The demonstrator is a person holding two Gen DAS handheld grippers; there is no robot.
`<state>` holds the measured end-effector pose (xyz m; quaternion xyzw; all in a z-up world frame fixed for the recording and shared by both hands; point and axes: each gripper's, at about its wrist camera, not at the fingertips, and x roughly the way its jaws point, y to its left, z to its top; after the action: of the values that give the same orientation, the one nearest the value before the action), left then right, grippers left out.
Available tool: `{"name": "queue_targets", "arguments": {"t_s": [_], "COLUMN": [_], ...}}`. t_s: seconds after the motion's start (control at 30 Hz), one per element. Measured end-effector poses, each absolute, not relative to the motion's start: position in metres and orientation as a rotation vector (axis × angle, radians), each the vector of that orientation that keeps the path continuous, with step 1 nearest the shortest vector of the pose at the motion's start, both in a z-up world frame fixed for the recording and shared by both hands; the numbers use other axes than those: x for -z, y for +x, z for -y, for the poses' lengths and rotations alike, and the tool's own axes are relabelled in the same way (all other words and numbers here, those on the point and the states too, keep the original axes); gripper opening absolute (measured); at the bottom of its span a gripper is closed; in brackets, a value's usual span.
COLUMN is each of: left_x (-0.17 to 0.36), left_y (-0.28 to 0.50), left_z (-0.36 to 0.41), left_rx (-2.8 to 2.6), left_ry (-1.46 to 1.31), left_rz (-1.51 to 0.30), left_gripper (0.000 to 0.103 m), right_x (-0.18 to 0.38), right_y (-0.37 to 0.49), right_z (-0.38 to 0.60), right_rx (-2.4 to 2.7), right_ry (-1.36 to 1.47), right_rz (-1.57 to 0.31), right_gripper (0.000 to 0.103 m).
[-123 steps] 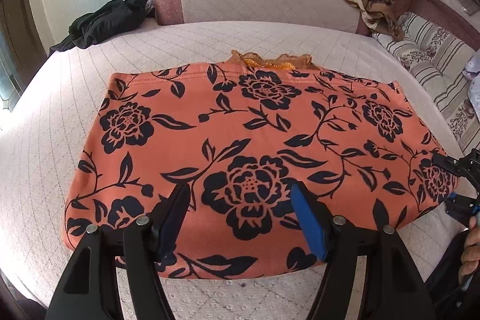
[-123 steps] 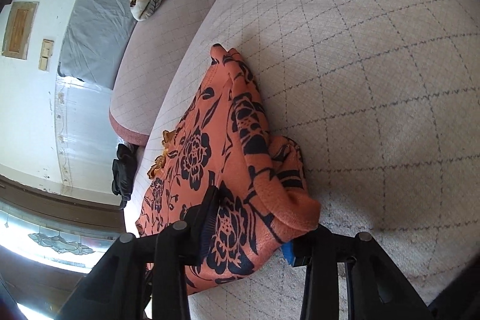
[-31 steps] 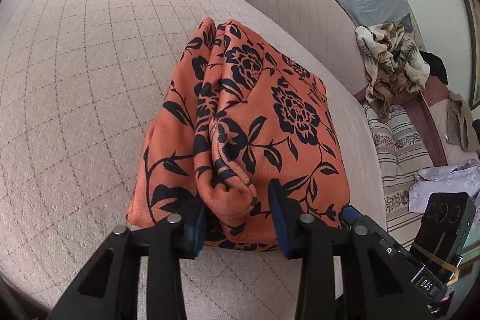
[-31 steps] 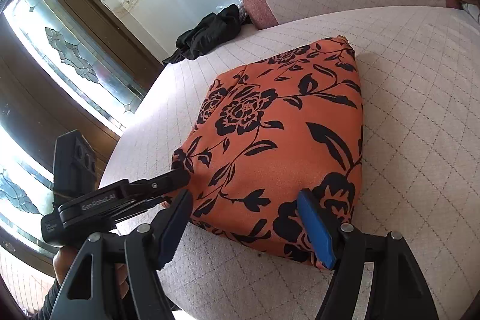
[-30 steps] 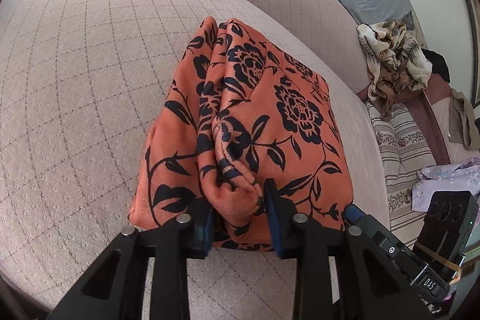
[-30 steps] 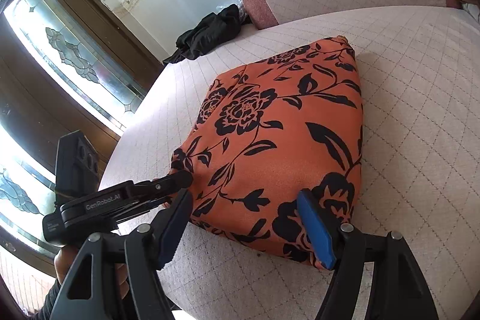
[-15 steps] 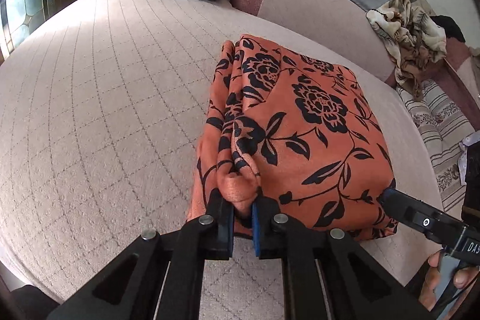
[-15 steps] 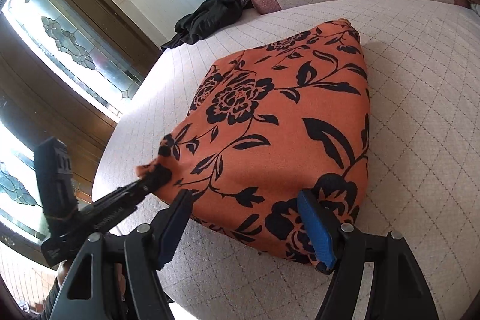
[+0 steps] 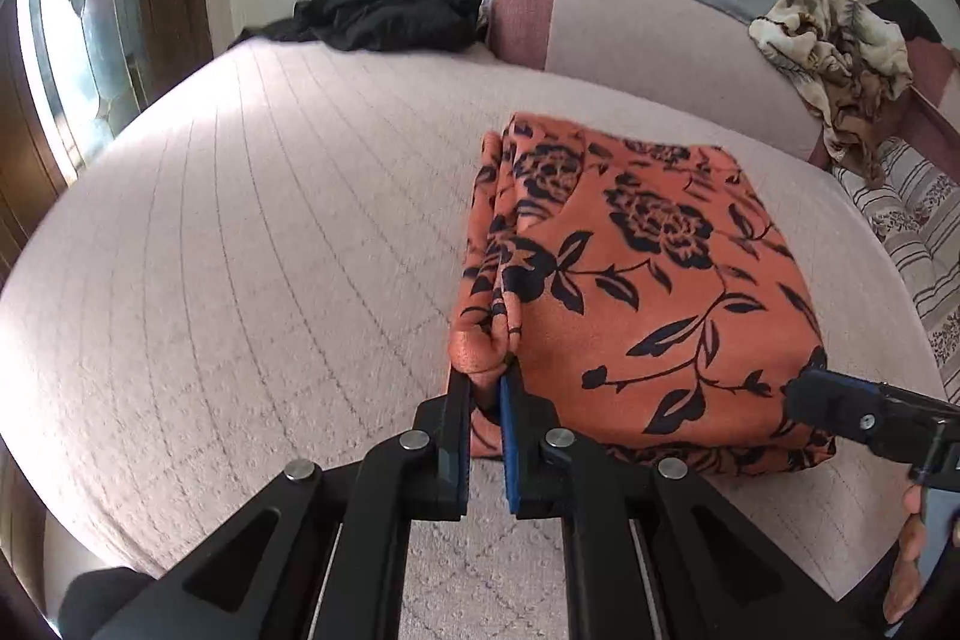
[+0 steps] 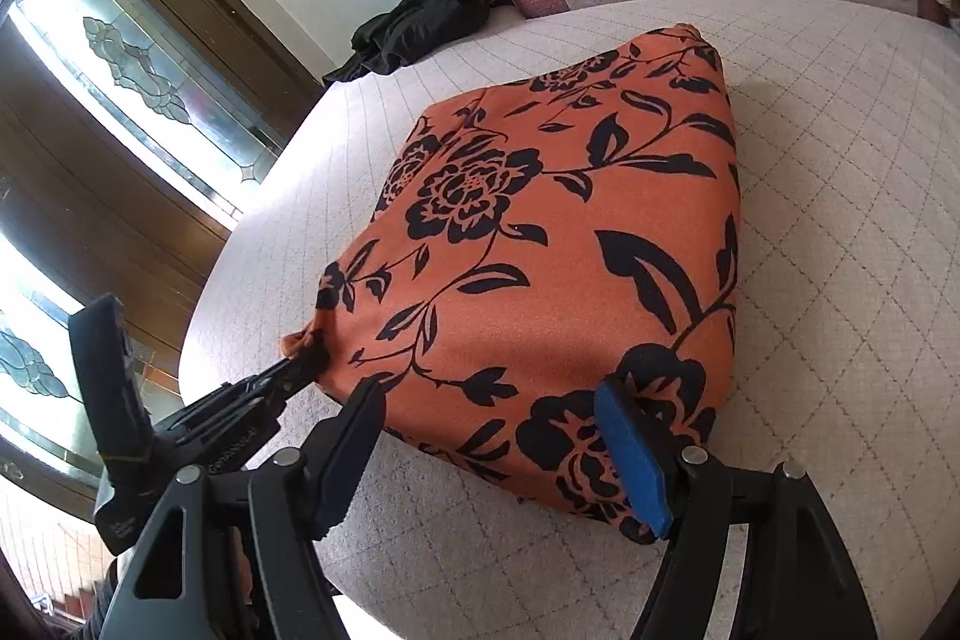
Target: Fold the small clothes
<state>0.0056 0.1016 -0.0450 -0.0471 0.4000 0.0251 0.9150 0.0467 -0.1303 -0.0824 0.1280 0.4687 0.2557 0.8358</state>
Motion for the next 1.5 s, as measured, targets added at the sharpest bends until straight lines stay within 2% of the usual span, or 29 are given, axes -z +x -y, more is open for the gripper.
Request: {"name": "queue_targets", "arguments": {"t_s": [0.1, 0.17, 0.27, 0.37, 0.43, 0.47, 0.5, 0.7, 0.8, 1.0, 1.03, 1.1, 1.17, 1.33, 1.37, 1.4, 1.5], "left_x": [0.024, 0.032, 0.08, 0.064, 0.041, 0.033, 0.029, 0.02, 0.041, 0.081, 0.083, 0.082, 0.082, 0.091, 0.087, 0.082, 0.049], "left_y": [-0.009, -0.01, 0.011, 0.01, 0.014, 0.021, 0.031, 0.096, 0.112, 0.125, 0.124, 0.123, 0.125, 0.137, 0.136, 0.134, 0.116], "left_z": [-0.088, -0.087, -0.124, -0.161, -0.178, -0.183, -0.187, -0.172, -0.149, -0.144, -0.145, -0.144, -0.139, -0.14, -0.139, -0.136, -0.125], "left_rx": [-0.095, -0.156, -0.112, 0.035, 0.113, 0.152, 0.199, 0.339, 0.341, 0.31, 0.318, 0.337, 0.338, 0.335, 0.335, 0.328, 0.288], "left_ry": [0.005, 0.071, -0.157, -0.462, -0.544, -0.567, -0.594, -0.539, -0.484, -0.469, -0.477, -0.477, -0.446, -0.497, -0.481, -0.444, -0.336], "left_rz": [-0.705, -0.706, -0.979, -0.922, -0.83, -0.805, -0.801, -0.89, -0.986, -1.063, -1.066, -1.067, -1.086, -1.133, -1.12, -1.1, -0.965], "left_gripper": [0.004, 0.0, 0.0, 0.002, 0.027, 0.051, 0.059, 0.057, 0.057, 0.054, 0.051, 0.033, 0.025, 0.023, 0.022, 0.016, 0.013], "right_x": [0.082, 0.08, 0.08, 0.078, 0.075, 0.075, 0.075, 0.072, 0.071, 0.075, 0.075, 0.076, 0.077, 0.078, 0.077, 0.077, 0.076], "right_y": [0.048, 0.048, 0.049, 0.05, 0.051, 0.05, 0.051, 0.054, 0.054, 0.056, 0.057, 0.058, 0.059, 0.061, 0.061, 0.06, 0.06], "right_z": [0.132, 0.131, 0.13, 0.131, 0.133, 0.136, 0.138, 0.145, 0.146, 0.151, 0.151, 0.151, 0.151, 0.15, 0.151, 0.151, 0.152], "right_rx": [-0.535, -0.535, -0.533, -0.535, -0.536, -0.534, -0.532, -0.531, -0.531, -0.537, -0.54, -0.544, -0.547, -0.553, -0.555, -0.554, -0.554], "right_ry": [0.272, 0.279, 0.272, 0.287, 0.299, 0.3, 0.303, 0.343, 0.339, 0.352, 0.349, 0.35, 0.356, 0.345, 0.346, 0.347, 0.344], "right_rz": [-0.996, -0.998, -1.002, -1.007, -0.998, -0.997, -0.996, -0.986, -0.984, -0.988, -0.99, -0.992, -0.994, -0.999, -1.0, -1.0, -1.0], "right_gripper": [0.075, 0.075, 0.076, 0.076, 0.078, 0.078, 0.078, 0.078, 0.078, 0.078, 0.078, 0.078, 0.078, 0.078, 0.078, 0.078, 0.078]}}
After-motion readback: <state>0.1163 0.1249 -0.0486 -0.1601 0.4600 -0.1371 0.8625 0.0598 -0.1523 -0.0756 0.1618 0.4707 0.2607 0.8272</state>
